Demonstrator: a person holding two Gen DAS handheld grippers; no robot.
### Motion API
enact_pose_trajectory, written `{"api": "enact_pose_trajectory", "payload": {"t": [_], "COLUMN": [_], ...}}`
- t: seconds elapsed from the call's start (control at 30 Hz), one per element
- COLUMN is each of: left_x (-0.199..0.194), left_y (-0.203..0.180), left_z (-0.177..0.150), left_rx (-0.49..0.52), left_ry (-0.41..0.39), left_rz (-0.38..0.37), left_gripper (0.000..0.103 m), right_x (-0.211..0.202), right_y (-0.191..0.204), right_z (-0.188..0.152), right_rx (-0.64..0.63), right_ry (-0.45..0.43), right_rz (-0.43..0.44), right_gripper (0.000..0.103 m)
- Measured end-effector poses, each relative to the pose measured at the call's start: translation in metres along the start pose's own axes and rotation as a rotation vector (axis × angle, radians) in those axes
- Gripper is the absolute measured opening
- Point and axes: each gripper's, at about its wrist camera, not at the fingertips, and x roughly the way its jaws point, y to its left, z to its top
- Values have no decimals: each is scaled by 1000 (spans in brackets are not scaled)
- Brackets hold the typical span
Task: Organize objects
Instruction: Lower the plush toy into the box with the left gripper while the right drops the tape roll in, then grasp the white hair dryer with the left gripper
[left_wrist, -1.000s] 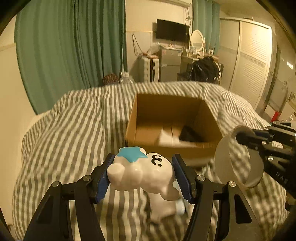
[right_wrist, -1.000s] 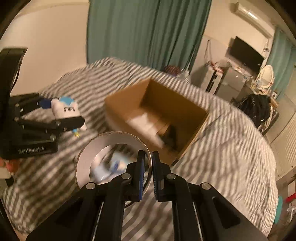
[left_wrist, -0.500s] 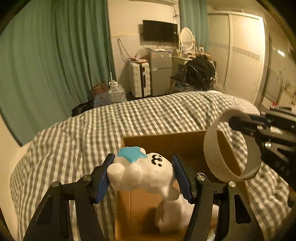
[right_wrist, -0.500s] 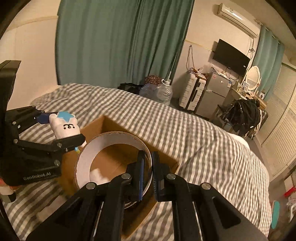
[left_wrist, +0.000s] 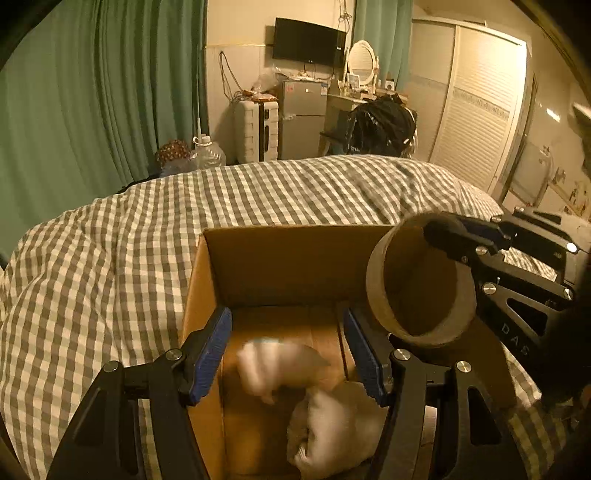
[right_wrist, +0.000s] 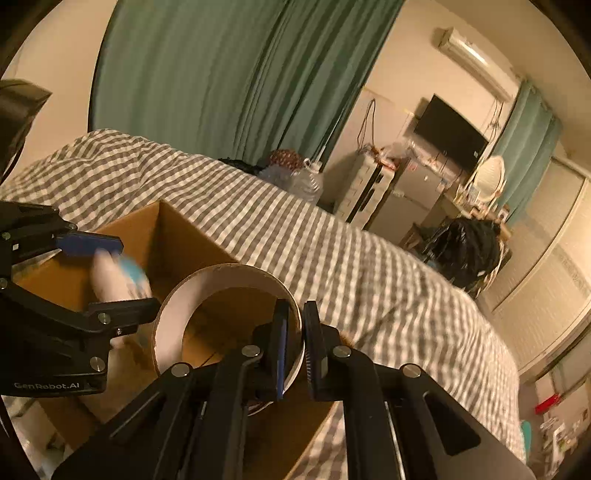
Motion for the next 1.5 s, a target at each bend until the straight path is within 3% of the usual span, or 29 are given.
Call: {"api": "enact_pose_trajectory", "payload": {"t": [0.07, 0.13, 0.2, 0.3, 0.57, 0.8, 1.0, 1.23, 1.43, 1.5], "left_x": [-9, -23, -34, -51, -77, -76, -81, -74, -58, -56], "left_y": [2, 0, -2, 0, 11, 18, 0, -23, -28, -27], "left_z": [-3, -8, -13, -25, -68, -105, -126, -152, -164, -165], "left_rx": [-1, 10, 14, -6, -74, -136, -110, -55, -40, -43], "left_ry": [-18, -48, -62, -81, -41, 50, 72, 159, 238, 241], "left_rz": [12, 33, 53, 67, 132, 149, 123, 77, 81, 79], "left_gripper": [84, 85, 88, 95, 95, 95, 95, 95, 95, 91], "right_x": [-3, -10, -24, -46, -75, -84, -97, -112, -118, -116], "right_y": [-4, -13, -20, -24, -16, 6, 36, 42, 48, 49], "right_z": [-1, -3, -7, -13, -32, -70, -100, -106, -112, -114], "right_rx": [43, 113, 170, 227, 280, 320, 248, 222, 218, 223], "right_ry": [13, 8, -9, -23, -24, 67, 113, 82, 86, 97], "right_rz": [26, 57, 62, 85, 149, 214, 187, 182, 200, 211], "right_gripper": [21, 45, 56, 61, 63, 63, 64, 65, 65, 65]}}
